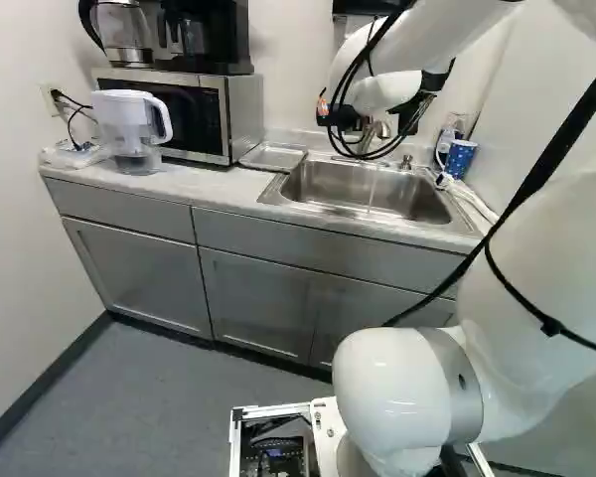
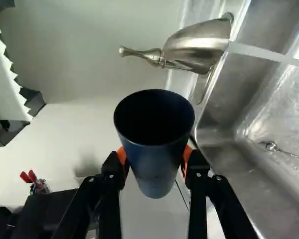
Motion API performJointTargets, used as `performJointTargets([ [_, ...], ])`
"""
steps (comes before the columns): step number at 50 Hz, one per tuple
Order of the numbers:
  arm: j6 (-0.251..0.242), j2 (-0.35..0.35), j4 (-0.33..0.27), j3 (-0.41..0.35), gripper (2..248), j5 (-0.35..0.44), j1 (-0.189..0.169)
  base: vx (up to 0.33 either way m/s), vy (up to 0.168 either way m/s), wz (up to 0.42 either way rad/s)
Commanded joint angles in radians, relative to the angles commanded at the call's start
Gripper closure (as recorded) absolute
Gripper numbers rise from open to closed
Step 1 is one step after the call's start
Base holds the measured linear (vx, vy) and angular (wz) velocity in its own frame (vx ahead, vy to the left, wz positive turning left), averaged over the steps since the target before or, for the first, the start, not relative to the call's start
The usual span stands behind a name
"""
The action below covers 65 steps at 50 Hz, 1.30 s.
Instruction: Rinse the cup and place it in the tray
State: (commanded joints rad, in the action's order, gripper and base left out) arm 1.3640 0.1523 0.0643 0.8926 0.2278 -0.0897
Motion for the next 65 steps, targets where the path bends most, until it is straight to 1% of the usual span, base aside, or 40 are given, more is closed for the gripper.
performJointTargets([
  [65, -0.681, 0.000, 0.000, 0.000, 128, 0.000, 0.000, 0.000, 0.000, 0.000],
])
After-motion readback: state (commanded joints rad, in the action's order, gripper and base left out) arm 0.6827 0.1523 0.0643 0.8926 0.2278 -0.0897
